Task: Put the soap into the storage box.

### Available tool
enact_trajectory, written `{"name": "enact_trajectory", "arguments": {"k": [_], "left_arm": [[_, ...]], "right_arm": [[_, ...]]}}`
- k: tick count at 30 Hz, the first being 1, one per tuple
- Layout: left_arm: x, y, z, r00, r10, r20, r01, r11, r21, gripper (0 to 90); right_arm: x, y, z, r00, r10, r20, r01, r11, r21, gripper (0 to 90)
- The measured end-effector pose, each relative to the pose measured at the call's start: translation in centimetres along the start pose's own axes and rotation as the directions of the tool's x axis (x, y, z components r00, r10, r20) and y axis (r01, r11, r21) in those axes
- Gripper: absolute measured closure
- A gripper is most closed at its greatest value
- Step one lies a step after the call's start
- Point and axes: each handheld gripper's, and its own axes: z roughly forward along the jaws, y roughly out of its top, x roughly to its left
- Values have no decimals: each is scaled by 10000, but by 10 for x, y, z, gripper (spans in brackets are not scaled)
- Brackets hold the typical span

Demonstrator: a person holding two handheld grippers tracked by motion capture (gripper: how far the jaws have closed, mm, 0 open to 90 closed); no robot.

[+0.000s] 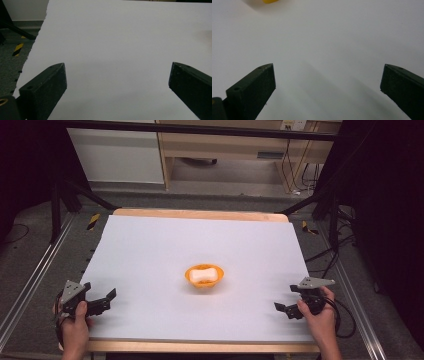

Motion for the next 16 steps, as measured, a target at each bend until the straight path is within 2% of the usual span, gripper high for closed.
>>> {"name": "enact_trajectory", "arguments": {"k": [5,6,8,9,11,16], "left_arm": [[0,0,0,10000,-10,-20,10,10000,-11,10],[0,0,0,10000,-20,-31,20,10000,-27,10],[0,0,0,10000,-23,-31,23,10000,-27,10],[0,0,0,10000,-23,-29,23,10000,-14,10],[0,0,0,10000,-44,-35,44,10000,11,10],[1,1,1,10000,-64,-28,65,10000,29,10]], "right_arm": [[-3,-13,-6,9994,334,46,-333,9991,-276,5],[-4,-17,-10,9983,569,-91,-573,9968,-553,6],[-5,-19,-11,9980,622,-136,-629,9959,-652,6],[-6,-24,-12,9958,813,-421,-848,9923,-897,11],[-6,-27,-13,9945,896,-536,-947,9902,-1029,11],[-7,-29,-15,9932,1077,-446,-1126,9857,-1257,10]]}}
